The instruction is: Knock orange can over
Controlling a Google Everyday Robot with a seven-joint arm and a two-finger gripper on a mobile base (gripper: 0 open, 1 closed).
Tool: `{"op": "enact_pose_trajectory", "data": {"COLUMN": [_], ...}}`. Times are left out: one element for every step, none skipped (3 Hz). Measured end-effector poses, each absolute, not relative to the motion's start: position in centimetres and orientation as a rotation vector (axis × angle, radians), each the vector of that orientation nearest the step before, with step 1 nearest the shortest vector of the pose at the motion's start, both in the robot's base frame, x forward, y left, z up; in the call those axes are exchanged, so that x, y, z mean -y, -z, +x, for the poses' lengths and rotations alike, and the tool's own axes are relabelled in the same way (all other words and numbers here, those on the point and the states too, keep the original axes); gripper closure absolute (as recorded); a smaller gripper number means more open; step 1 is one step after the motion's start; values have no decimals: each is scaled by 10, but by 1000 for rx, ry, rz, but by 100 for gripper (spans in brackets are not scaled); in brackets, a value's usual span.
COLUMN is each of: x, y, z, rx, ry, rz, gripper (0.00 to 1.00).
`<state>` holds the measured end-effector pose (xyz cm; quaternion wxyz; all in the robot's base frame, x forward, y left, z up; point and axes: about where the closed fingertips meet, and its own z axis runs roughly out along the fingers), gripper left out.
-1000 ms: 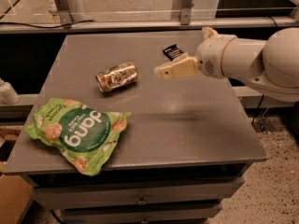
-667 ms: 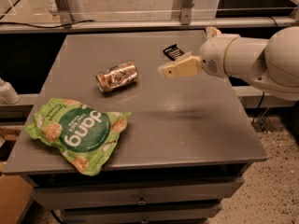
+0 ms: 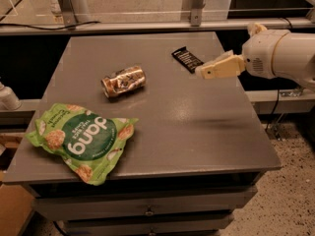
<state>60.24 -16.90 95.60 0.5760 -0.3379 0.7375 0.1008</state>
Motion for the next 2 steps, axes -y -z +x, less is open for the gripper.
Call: {"op": "enact_pose_trajectory", "data": {"x": [207,207], "y": [-971,-971], "z": [597,597], "rx": [-1712,-1712], "ry": [-220,-220], "rz": [-796,-796], "gripper": [0,0]}}
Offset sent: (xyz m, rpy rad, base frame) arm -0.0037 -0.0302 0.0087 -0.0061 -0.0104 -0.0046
